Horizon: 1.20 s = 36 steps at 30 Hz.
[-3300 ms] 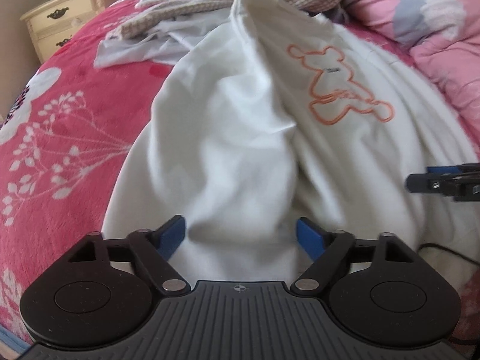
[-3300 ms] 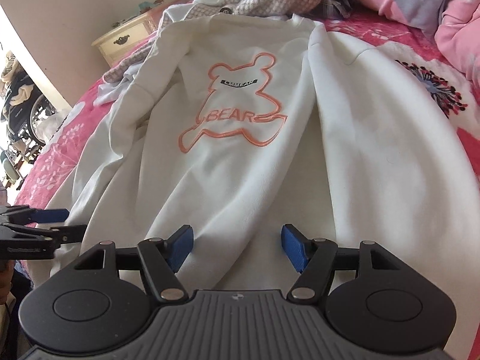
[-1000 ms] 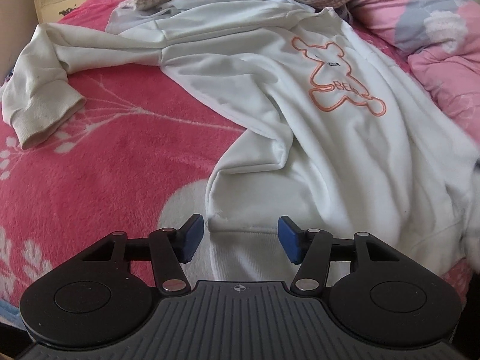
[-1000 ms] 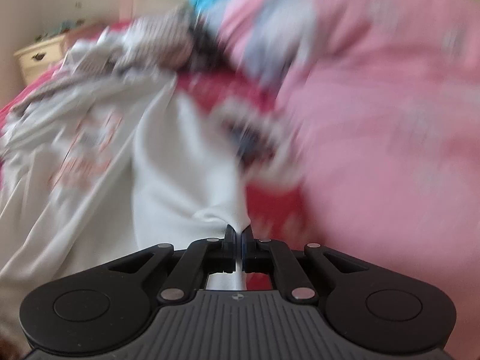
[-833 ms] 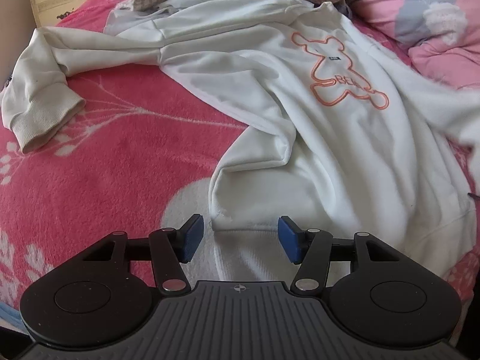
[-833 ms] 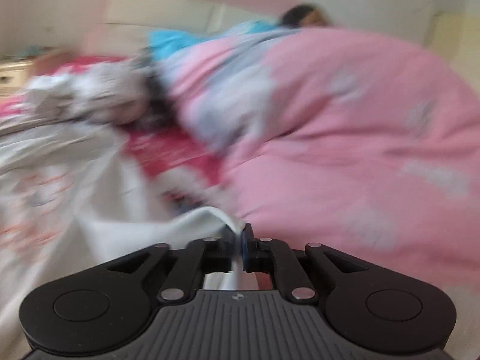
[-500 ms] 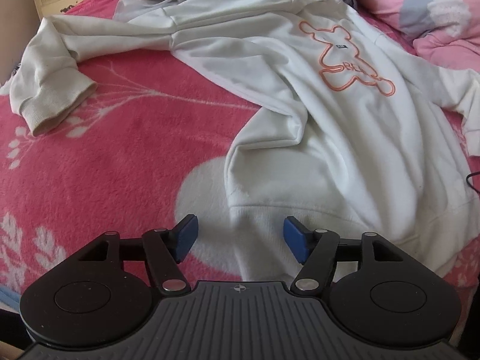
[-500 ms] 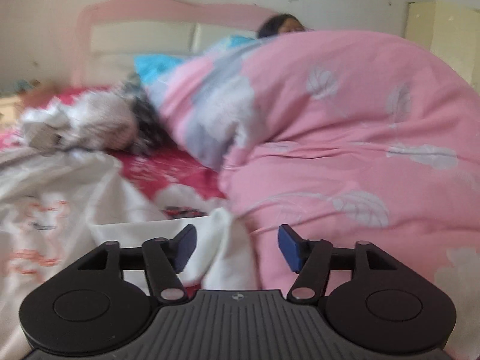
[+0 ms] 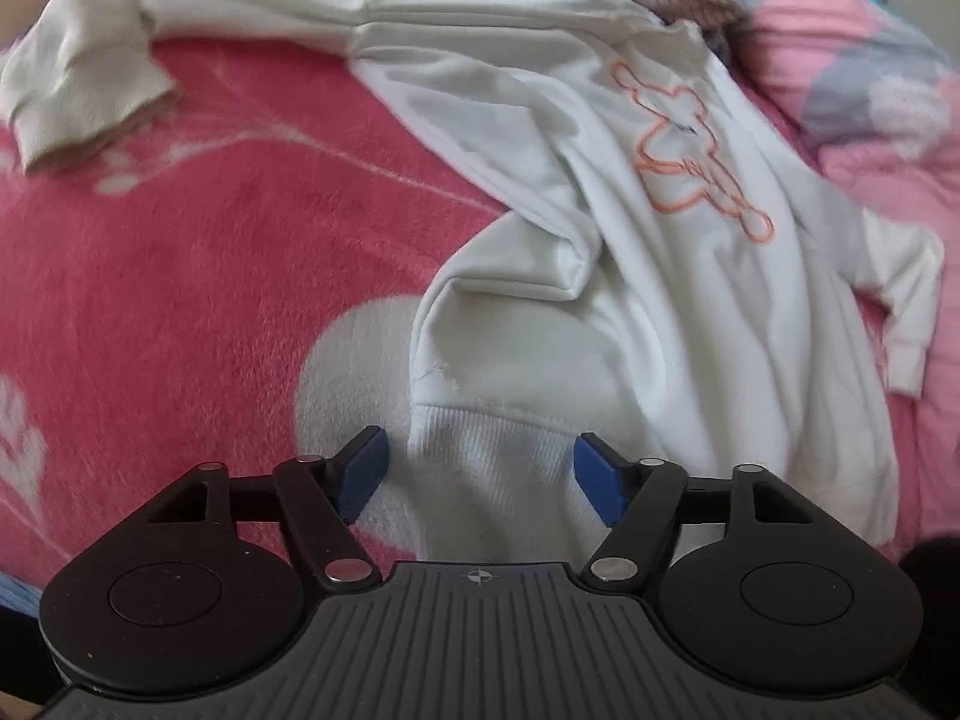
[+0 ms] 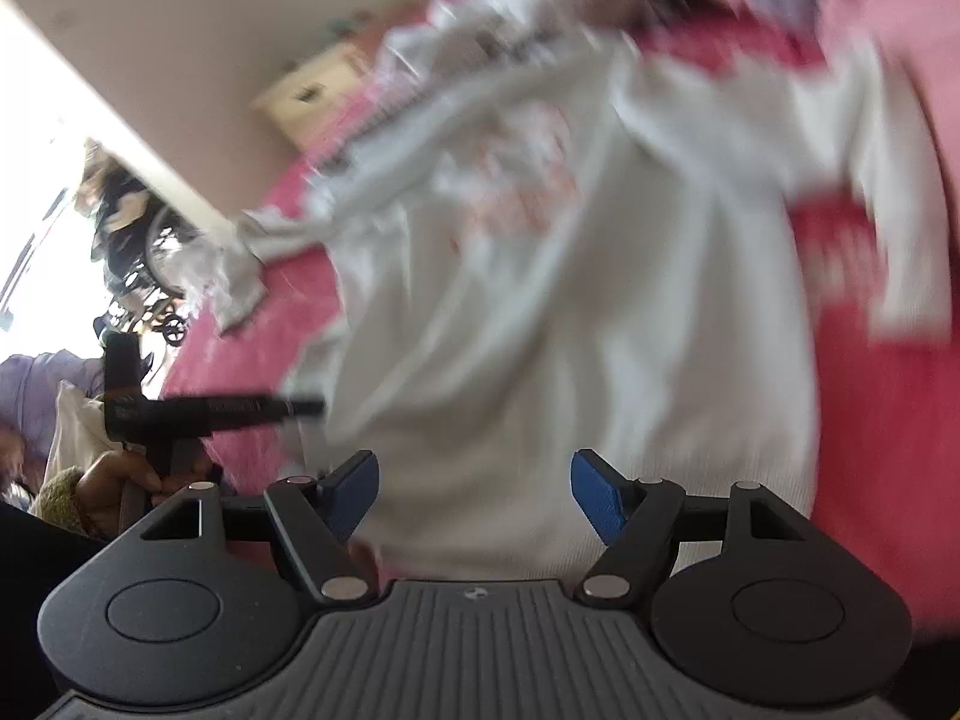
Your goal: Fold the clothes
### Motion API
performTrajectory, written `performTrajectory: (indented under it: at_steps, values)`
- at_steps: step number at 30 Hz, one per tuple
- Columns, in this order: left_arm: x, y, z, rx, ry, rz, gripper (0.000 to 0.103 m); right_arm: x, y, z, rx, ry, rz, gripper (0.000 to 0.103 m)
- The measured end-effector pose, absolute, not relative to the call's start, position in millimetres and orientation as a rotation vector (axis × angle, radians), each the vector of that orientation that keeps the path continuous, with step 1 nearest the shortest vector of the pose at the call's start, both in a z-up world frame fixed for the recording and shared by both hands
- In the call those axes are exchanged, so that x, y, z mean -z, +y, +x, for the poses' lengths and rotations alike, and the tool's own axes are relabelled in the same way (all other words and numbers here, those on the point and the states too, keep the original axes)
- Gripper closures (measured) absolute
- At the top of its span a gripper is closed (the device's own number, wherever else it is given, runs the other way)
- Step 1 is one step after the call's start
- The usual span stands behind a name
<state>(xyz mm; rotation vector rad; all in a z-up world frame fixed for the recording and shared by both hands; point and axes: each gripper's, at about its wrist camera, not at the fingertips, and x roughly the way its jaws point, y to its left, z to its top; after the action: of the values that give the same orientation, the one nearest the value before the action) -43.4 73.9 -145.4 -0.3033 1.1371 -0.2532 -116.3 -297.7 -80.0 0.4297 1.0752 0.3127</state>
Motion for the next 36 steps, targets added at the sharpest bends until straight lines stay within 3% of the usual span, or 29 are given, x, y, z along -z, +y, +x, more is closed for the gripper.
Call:
performTrajectory:
  at_steps: [4, 5, 14, 30, 36]
  values:
    - [146, 82, -47, 0.216, 1.125, -0.408, 0.093, 92, -305, -127, -0.213, 1.098, 0.494, 0.030]
    - [144, 88, -48, 0.214, 1.127, -0.453, 0.096, 91, -308, -127, -0.188, 1.096, 0.485, 0.030]
    - [101, 160, -62, 0.066, 1.093, -0.583, 0.098, 94, -318, -129, -0.006, 1.059, 0.291, 0.030]
    - [128, 160, -60, 0.038, 1.174, -0.520, 0.096, 147, -375, -107, 0.212, 1.193, 0.533, 0.030]
    - [132, 156, -57, 0.030, 1.183, -0.489, 0.096, 137, -357, -115, 0.161, 1.208, 0.483, 0.042]
